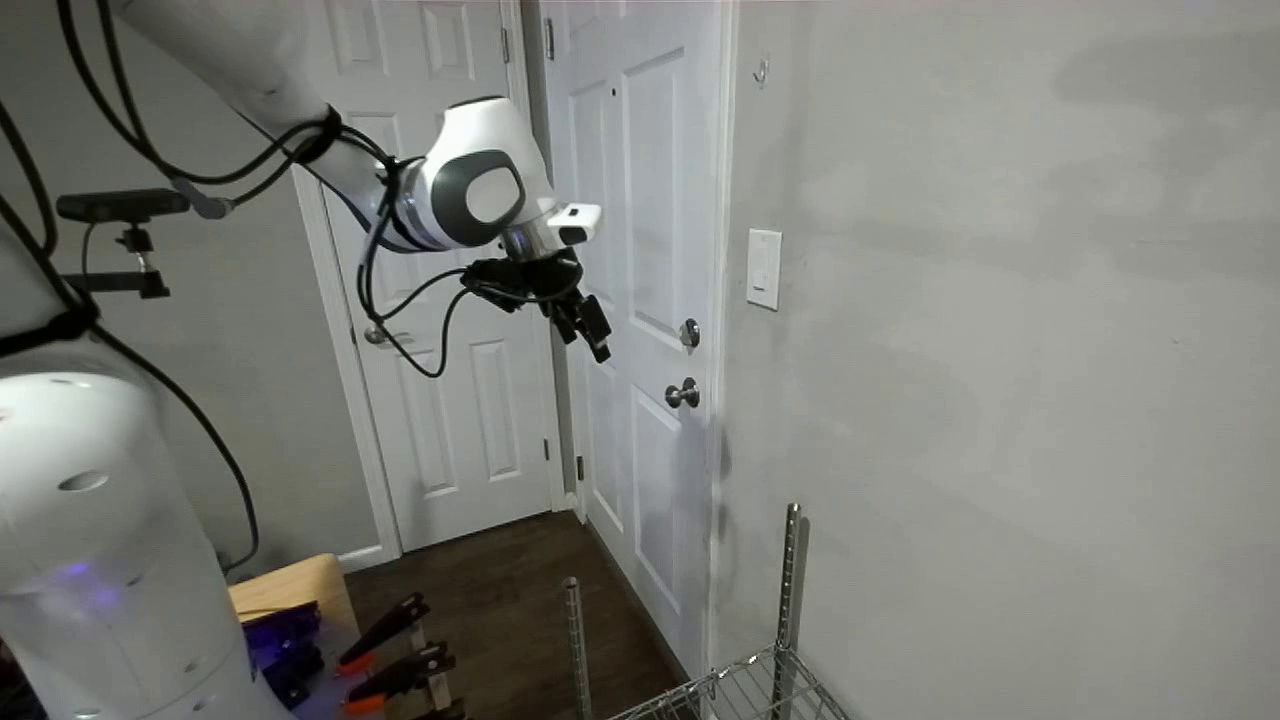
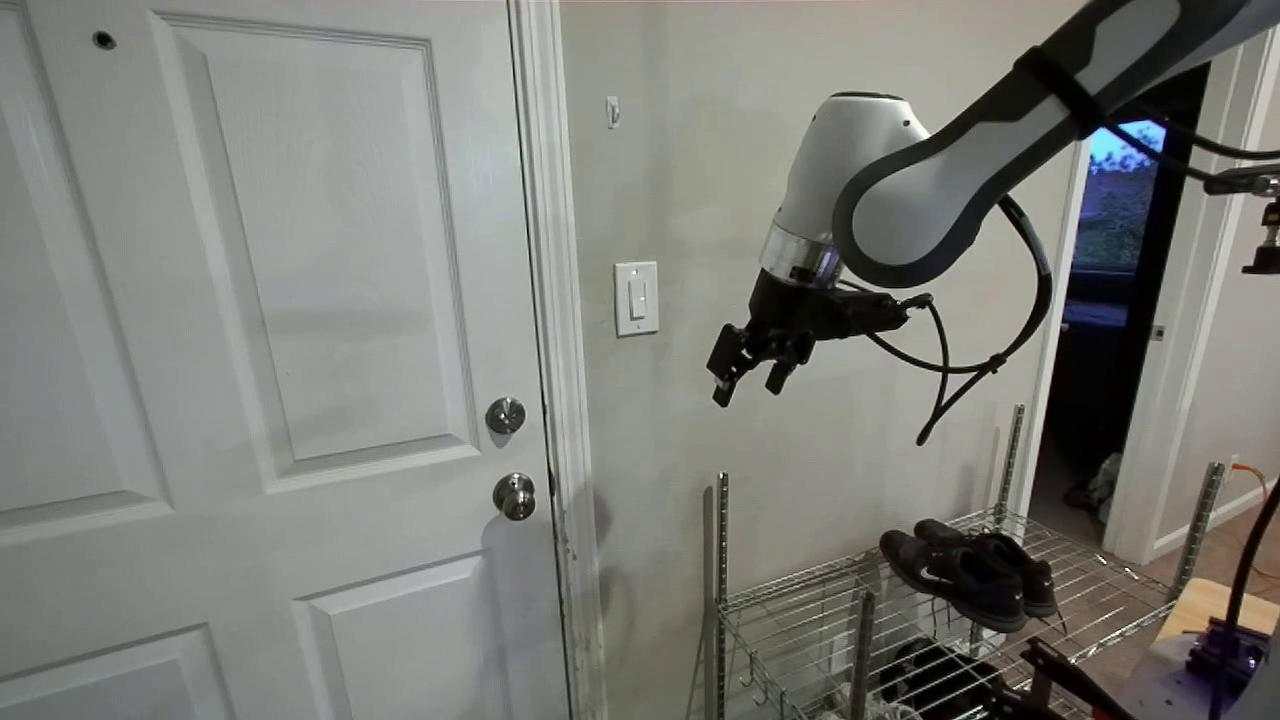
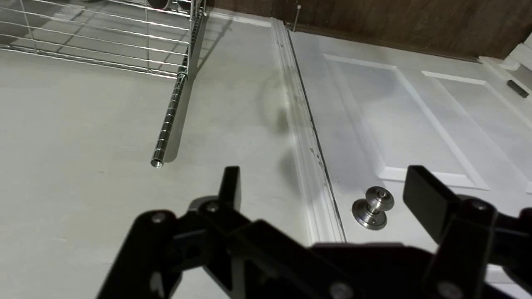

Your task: Turn off the light switch

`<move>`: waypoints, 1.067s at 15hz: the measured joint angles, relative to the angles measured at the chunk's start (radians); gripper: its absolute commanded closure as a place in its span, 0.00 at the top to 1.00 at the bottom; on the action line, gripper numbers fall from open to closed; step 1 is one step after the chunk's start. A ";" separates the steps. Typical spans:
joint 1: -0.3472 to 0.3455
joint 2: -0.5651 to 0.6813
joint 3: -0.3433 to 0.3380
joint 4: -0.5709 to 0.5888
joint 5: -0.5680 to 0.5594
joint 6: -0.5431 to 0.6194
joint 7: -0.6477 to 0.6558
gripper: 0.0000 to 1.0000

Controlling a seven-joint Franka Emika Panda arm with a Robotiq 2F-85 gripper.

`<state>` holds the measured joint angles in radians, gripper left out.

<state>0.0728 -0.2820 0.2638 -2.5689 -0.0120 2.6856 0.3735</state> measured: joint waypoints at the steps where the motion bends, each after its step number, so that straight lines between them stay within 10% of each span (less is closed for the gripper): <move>1: 0.000 0.001 -0.004 0.000 0.000 0.000 0.000 1.00; 9: 0.015 0.106 0.031 0.016 0.036 0.260 0.108 1.00; 10: 0.006 0.125 0.046 0.024 0.019 0.312 0.141 0.75; 16: -0.149 0.202 0.119 0.094 -0.164 0.481 0.313 0.39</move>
<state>-0.0762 -0.0795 0.3828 -2.4749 -0.1756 3.1668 0.6865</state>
